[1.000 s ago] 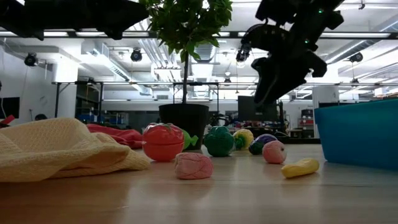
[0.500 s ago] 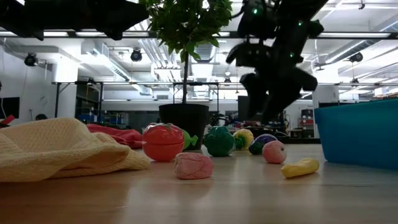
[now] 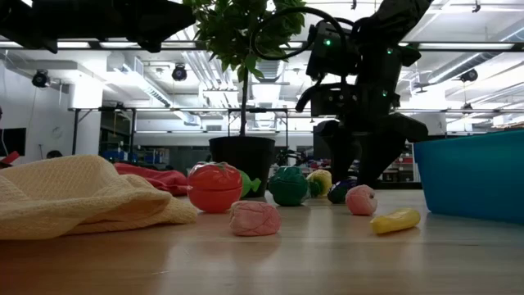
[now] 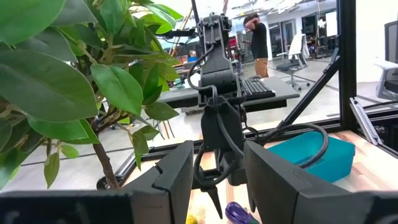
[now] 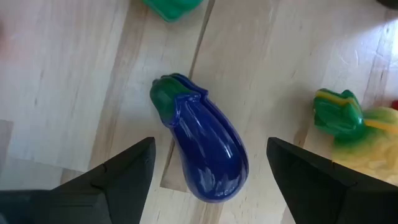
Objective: Pick and placing Produce into tupperware
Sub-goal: Put the eggplant into the bin
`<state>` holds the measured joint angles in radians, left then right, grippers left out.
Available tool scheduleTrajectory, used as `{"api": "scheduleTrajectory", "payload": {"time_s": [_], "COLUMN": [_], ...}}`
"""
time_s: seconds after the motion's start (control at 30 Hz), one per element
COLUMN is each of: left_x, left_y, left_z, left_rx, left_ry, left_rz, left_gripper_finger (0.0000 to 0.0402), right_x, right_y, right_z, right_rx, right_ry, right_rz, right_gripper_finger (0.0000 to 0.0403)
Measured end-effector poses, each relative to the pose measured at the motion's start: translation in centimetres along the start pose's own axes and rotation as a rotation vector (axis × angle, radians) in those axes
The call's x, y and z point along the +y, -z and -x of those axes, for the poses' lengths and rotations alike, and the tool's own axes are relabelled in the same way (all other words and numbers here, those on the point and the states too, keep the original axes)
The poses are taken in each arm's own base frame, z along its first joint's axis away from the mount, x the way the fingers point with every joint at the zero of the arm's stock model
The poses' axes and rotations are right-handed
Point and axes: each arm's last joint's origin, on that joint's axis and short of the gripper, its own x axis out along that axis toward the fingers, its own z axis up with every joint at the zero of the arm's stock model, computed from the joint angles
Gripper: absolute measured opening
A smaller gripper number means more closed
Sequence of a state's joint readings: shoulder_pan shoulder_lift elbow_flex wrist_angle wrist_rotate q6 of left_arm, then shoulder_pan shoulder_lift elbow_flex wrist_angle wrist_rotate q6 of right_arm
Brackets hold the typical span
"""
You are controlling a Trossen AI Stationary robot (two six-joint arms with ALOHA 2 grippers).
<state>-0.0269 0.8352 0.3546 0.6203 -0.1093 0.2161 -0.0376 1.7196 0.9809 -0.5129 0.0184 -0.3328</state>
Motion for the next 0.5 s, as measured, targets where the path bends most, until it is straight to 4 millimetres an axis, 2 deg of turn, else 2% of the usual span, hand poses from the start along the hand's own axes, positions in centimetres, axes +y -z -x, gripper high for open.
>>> {"api": "scheduleTrajectory", "payload": {"time_s": [0.23, 0.5], "left_x": [0.0, 0.0], "left_y": [0.0, 0.0], "left_z": [0.0, 0.0], "left_rx": [0.000, 0.000], "left_ry": [0.000, 0.000], "left_rz": [0.000, 0.000], "left_gripper_finger": [0.0129, 0.0129], "right_x": [0.1, 0.2], "right_y": [0.1, 0.2], "right_z": [-0.9, -1.3], "right_rx": [0.024, 0.034], "right_ry": [-0.015, -0.038], "right_rz": [-0.007, -0.001], "right_gripper_finger": [0.0301, 0.0274]}}
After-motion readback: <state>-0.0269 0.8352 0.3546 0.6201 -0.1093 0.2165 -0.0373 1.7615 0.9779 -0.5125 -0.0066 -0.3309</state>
